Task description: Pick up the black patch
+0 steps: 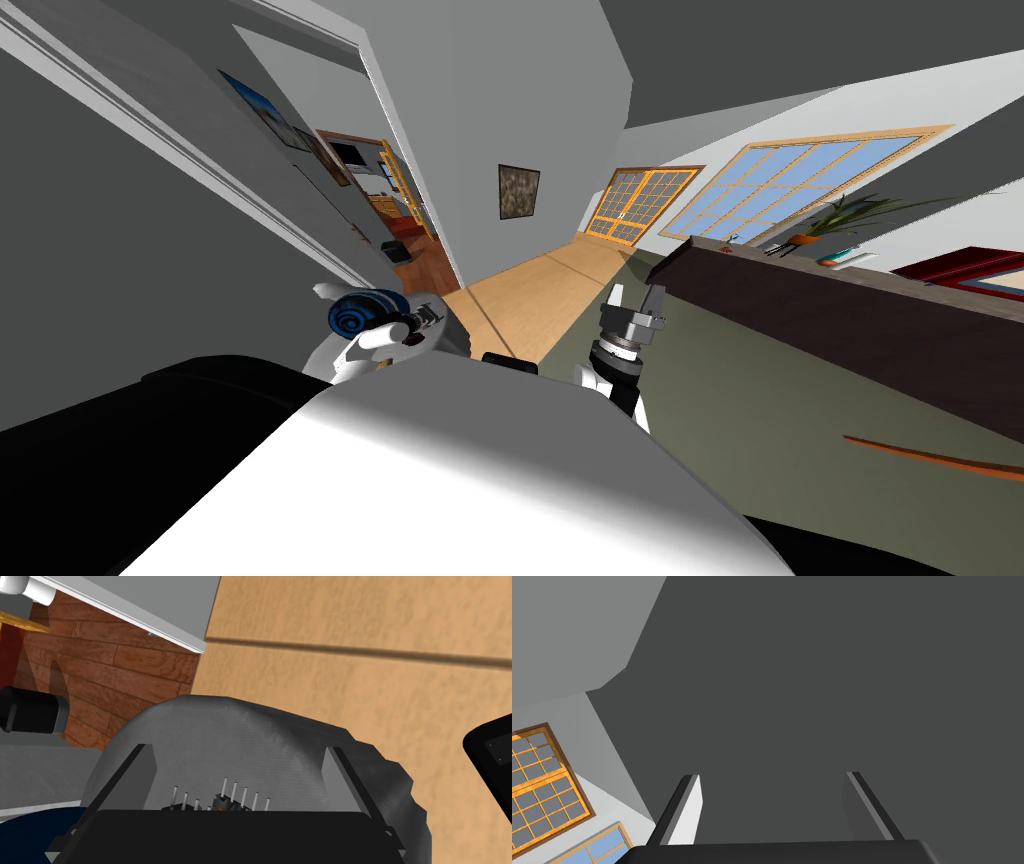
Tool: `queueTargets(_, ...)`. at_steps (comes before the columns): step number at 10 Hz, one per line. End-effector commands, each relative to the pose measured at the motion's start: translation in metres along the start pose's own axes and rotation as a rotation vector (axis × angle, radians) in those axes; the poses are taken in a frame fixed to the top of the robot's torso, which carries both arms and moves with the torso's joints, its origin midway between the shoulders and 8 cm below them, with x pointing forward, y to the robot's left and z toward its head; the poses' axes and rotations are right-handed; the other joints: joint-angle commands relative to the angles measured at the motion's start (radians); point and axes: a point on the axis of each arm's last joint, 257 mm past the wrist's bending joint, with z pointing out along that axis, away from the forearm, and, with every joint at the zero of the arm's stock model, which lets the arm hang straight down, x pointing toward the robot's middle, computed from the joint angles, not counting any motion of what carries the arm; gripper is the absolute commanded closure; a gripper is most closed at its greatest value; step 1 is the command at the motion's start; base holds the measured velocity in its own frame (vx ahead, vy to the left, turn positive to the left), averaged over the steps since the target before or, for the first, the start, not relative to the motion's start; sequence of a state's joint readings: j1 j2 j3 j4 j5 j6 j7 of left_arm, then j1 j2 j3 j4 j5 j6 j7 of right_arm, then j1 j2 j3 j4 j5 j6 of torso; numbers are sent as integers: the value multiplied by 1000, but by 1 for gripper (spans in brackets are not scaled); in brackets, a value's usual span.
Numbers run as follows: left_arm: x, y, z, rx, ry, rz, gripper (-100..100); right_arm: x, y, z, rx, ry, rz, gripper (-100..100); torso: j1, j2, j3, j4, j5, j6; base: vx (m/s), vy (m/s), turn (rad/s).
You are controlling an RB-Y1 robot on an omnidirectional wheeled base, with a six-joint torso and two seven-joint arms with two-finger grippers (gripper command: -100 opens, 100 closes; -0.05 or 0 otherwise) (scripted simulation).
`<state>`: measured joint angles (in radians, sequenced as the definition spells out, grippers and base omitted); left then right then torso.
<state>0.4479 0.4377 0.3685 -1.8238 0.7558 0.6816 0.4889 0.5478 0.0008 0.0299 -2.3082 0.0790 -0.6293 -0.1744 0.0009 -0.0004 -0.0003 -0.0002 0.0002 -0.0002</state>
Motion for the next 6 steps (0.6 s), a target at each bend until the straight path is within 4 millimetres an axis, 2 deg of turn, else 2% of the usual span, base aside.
queueTargets(1,-13,8,-3,-42,-33,-10,-100,0,0,0,0,0,0,0,0,0,0,0,0,0,5,19,-77)
queueTargets(2,-14,8,-3,-45,-34,-10,-100,0,0,0,0,0,0,0,0,0,0,0,0,-1,-1,9,14)
queueTargets(3,-35,14,-7,-87,-78,-29,-100,0,0,0,0,0,0,0,-1,1,0,0,0,-1,-1,10,-131)
queueTargets(4,-37,17,-8,-100,-85,-30,-100,0,0,0,0,0,0,0,-1,1,1,0,0,0,2,18,-81)
queueTargets(5,-58,23,-13,-139,-126,-49,-100,0,0,0,0,0,0,0,0,1,0,0,0,0,0,20,-146)
queueTargets(6,-60,27,-14,-154,-133,-49,-100,0,0,0,0,0,0,0,0,1,1,0,0,0,0,22,-86)
